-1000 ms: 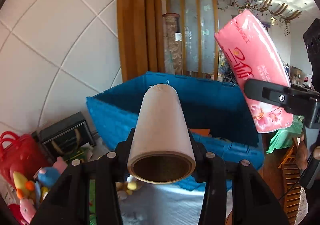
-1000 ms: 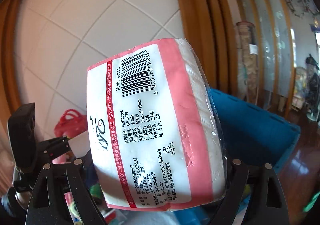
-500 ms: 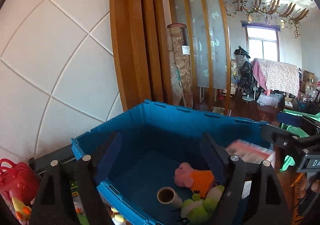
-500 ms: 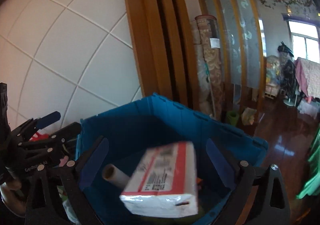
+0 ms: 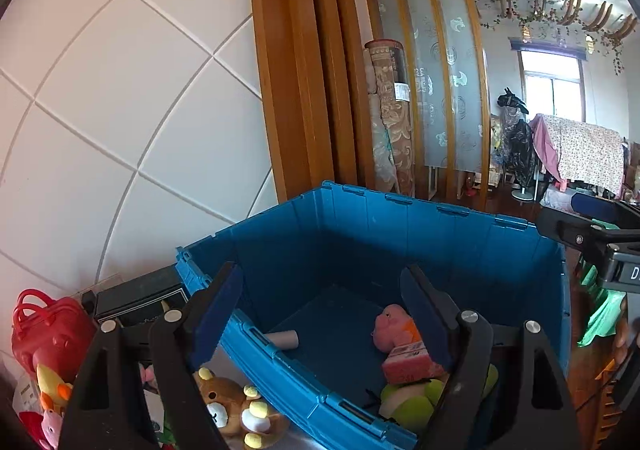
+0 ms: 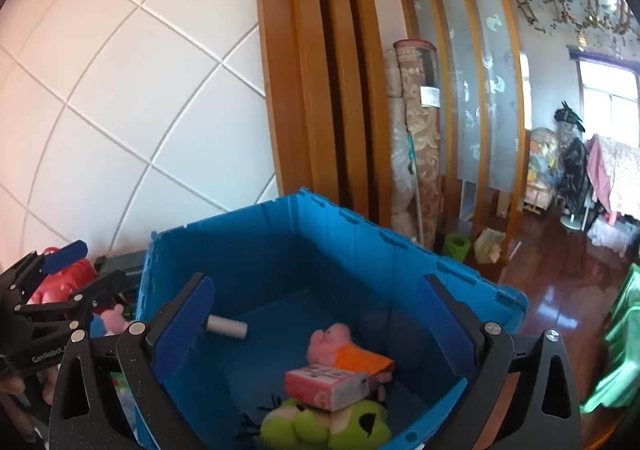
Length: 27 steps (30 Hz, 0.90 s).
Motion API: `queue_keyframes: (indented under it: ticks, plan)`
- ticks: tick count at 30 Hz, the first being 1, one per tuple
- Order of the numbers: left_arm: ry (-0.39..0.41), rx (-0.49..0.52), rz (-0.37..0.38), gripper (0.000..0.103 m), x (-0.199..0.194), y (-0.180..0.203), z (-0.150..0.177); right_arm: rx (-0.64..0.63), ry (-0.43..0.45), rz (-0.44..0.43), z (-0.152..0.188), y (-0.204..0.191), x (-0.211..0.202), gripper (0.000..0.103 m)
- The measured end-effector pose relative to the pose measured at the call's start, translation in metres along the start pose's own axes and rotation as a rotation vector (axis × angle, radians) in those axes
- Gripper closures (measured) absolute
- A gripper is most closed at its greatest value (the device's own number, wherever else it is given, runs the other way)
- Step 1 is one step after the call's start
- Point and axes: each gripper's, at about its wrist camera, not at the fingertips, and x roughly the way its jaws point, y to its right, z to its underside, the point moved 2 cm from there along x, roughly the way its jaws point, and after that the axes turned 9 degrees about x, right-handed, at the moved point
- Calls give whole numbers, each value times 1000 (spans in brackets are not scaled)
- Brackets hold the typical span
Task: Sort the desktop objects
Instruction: 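Carry the tube and tissue pack into the blue bin while both grippers open, then move both grippers back from the bin to the pile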
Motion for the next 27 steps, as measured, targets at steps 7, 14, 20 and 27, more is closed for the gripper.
queue_keyframes:
  ticks: [7,14,20,27]
  plan:
    - [-1,-36,-84,22,-33,-34,29,-3,4,-62,7,-15,-13,0]
    - [-21,-45,-213,22,-88,-89,77,-35,0,-120,23,-61,-28,0]
    - [-95,-51,-341,22,-144,-144,136,-107,-47,-209,57,-129,-31,0]
    - [-216,-102,-396,21,-202,-194,229,-170,-182,-295,124,-206,-22,0]
